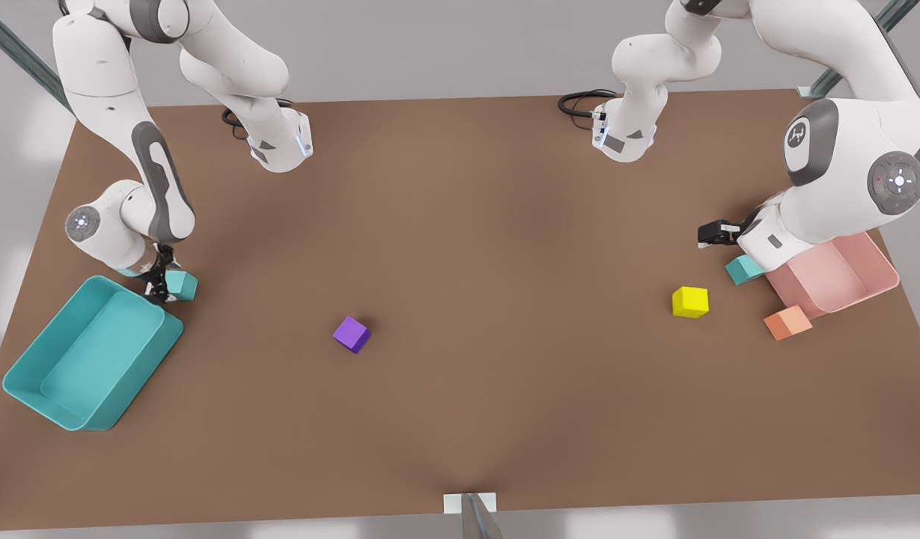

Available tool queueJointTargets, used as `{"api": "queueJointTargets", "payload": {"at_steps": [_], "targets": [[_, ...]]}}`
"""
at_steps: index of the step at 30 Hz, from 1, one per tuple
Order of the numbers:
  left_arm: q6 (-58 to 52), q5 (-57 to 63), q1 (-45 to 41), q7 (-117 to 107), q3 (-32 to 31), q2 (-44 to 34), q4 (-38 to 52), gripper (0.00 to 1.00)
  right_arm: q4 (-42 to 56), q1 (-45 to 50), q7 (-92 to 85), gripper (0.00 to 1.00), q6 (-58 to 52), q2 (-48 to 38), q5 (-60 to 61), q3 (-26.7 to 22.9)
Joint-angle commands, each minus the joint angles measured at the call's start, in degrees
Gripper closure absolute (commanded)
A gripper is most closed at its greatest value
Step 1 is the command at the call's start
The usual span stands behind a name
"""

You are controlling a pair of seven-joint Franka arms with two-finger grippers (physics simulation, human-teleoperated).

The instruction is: Stack the two blue cubes on top of each other

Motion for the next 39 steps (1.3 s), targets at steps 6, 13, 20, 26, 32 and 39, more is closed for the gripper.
{"api": "queueJointTargets", "payload": {"at_steps": [6,13,20,26,32,39], "targets": [[0.0,0.0,0.0,-0.1,-0.1,0.2,0.4,0.0,-1.1,0.0,0.3,0.0,3.3,1.1,0.1,0.0],[-0.2,0.0,-0.3,-0.2,-0.2,0.2,0.3,0.0,-0.5,0.1,0.5,0.0,3.6,2.5,0.2,0.1],[-0.2,0.0,-0.3,-0.2,-0.2,0.2,0.1,0.0,0.8,0.0,0.5,0.0,3.7,4.4,0.2,0.0],[-0.2,0.0,-0.2,0.0,-0.2,0.3,0.1,0.0,1.0,-0.1,0.4,0.0,3.7,5.2,0.2,0.0],[-0.2,0.0,-0.2,0.0,-0.2,0.3,-0.1,0.0,1.0,-0.5,-1.4,0.0,3.8,6.2,0.2,0.0],[-1.3,0.0,-0.1,0.0,-0.2,0.4,-0.1,0.0,1.0,-1.2,-1.7,0.0,4.1,7.1,0.2,0.0]]}}
